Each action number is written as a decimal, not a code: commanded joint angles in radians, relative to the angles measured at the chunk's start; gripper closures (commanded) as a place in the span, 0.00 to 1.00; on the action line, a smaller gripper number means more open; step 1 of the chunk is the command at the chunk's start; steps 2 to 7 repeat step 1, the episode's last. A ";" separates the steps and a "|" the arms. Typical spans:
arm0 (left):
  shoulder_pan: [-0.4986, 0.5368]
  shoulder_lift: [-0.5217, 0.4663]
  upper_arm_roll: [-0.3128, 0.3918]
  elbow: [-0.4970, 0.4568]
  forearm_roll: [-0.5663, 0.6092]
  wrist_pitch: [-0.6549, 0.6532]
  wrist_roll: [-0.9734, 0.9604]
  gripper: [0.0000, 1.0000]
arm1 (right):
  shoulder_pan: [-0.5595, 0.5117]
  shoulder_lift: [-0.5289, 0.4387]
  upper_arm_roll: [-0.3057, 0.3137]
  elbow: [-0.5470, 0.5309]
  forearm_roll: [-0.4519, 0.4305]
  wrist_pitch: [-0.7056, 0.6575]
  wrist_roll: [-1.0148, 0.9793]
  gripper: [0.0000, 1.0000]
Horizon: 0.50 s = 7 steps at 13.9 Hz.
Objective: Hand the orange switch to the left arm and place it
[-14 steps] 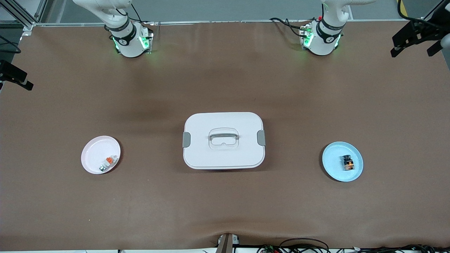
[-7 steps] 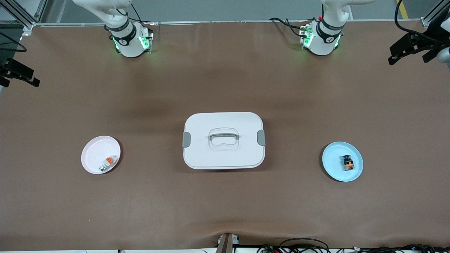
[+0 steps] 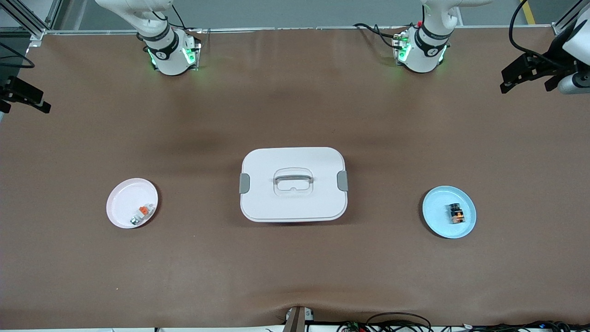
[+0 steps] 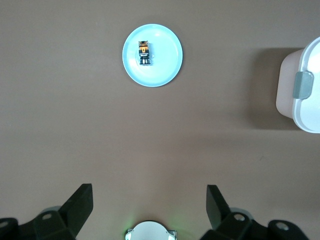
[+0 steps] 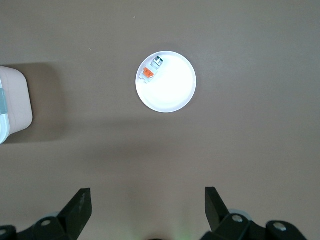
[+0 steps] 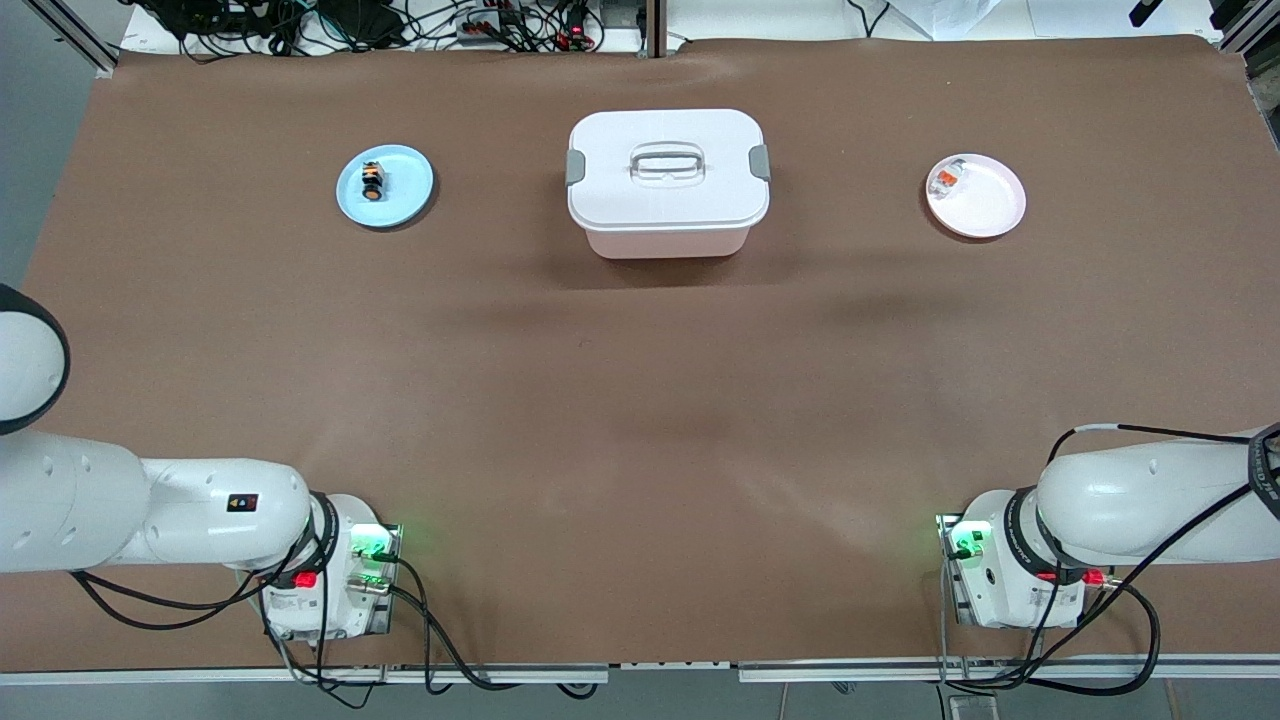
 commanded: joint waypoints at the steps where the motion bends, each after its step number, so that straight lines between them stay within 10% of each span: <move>1: 0.001 0.017 -0.002 0.036 -0.009 -0.004 0.003 0.00 | 0.004 -0.027 0.000 -0.021 -0.011 -0.003 0.005 0.00; 7: 0.001 0.017 -0.002 0.036 -0.009 -0.004 0.003 0.00 | 0.004 -0.027 0.000 -0.021 -0.011 -0.003 0.005 0.00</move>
